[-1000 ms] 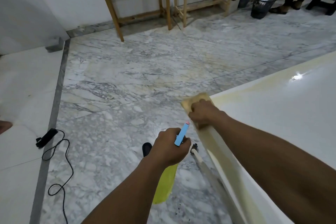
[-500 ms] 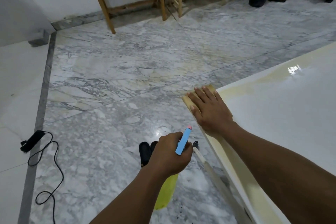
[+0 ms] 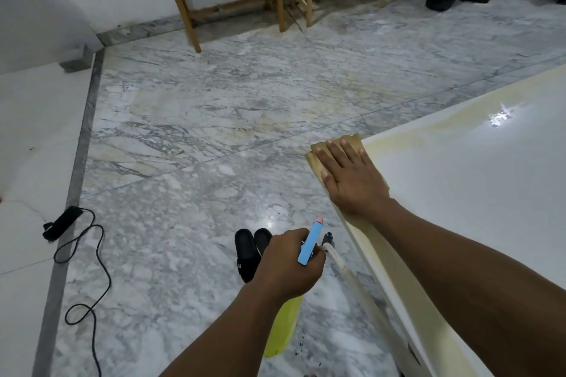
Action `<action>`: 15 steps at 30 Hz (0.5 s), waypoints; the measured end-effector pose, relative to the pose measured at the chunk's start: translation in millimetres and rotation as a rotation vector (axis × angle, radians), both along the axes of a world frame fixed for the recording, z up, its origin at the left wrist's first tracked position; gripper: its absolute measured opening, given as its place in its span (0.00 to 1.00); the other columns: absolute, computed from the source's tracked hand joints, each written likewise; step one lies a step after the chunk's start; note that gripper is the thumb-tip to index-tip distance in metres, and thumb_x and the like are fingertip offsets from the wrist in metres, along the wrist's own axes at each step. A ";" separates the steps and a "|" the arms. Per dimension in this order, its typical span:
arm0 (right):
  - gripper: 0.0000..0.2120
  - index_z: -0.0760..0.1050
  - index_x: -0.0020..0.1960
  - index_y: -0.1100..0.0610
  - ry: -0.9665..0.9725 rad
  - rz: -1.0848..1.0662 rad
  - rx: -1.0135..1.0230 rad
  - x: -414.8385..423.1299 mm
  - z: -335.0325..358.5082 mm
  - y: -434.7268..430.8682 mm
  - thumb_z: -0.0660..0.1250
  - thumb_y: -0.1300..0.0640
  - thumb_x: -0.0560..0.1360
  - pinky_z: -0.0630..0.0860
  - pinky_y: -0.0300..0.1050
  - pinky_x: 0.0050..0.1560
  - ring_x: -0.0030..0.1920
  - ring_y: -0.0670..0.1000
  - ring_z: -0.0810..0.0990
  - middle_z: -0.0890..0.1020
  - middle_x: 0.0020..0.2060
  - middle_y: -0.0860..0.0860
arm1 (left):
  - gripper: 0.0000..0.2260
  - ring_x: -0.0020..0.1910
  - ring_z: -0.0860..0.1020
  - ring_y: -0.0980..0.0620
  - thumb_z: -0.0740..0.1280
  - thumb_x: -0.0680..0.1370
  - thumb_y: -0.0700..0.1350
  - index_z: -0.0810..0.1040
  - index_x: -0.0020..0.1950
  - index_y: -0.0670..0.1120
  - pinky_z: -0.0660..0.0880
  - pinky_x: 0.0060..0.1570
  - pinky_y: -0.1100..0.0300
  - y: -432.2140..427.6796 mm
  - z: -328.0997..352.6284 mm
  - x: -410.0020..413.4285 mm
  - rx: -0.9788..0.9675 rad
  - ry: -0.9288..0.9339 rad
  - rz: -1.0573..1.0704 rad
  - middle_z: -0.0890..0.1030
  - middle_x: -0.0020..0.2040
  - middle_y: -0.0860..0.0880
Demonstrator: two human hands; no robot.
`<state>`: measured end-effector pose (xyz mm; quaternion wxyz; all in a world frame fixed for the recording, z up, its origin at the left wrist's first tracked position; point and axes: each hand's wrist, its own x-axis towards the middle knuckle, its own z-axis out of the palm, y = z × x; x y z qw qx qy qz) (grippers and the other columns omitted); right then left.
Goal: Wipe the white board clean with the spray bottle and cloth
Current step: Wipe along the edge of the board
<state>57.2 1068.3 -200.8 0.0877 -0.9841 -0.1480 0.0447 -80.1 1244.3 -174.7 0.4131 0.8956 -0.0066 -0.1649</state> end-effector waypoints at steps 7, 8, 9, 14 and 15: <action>0.27 0.45 0.80 0.43 -0.005 0.035 0.008 -36.1 -0.2 -9.7 0.44 0.44 0.82 0.43 0.56 0.79 0.80 0.51 0.43 0.48 0.81 0.47 | 0.15 0.28 0.66 0.51 0.64 0.76 0.50 0.64 0.33 0.48 0.69 0.32 0.49 -13.0 -4.5 -30.1 0.032 -0.013 0.016 0.69 0.27 0.52; 0.27 0.45 0.80 0.43 -0.004 0.042 0.008 -42.8 0.1 -12.0 0.44 0.45 0.82 0.43 0.56 0.79 0.80 0.52 0.43 0.48 0.81 0.47 | 0.14 0.29 0.67 0.50 0.64 0.76 0.50 0.65 0.34 0.48 0.70 0.33 0.46 -15.6 -4.5 -36.0 0.033 -0.009 0.020 0.70 0.28 0.51; 0.27 0.46 0.80 0.43 -0.003 0.046 0.009 -49.5 0.5 -14.5 0.45 0.45 0.82 0.43 0.56 0.79 0.80 0.52 0.43 0.48 0.81 0.47 | 0.14 0.29 0.67 0.50 0.64 0.76 0.50 0.65 0.34 0.48 0.71 0.33 0.45 -18.5 -4.1 -42.4 0.035 -0.006 0.024 0.70 0.29 0.50; 0.27 0.46 0.80 0.43 0.000 0.053 0.018 -79.0 0.8 -26.6 0.44 0.44 0.81 0.44 0.57 0.79 0.80 0.52 0.43 0.49 0.81 0.47 | 0.13 0.27 0.68 0.50 0.64 0.76 0.49 0.66 0.34 0.49 0.70 0.32 0.50 -33.1 -0.4 -73.0 0.025 -0.001 0.050 0.70 0.28 0.52; 0.27 0.46 0.80 0.43 0.002 0.056 0.014 -86.1 1.4 -29.9 0.43 0.44 0.81 0.45 0.58 0.79 0.80 0.53 0.44 0.49 0.81 0.47 | 0.13 0.27 0.68 0.50 0.64 0.76 0.49 0.66 0.34 0.49 0.71 0.32 0.49 -36.0 0.6 -79.0 0.029 -0.003 0.051 0.71 0.27 0.52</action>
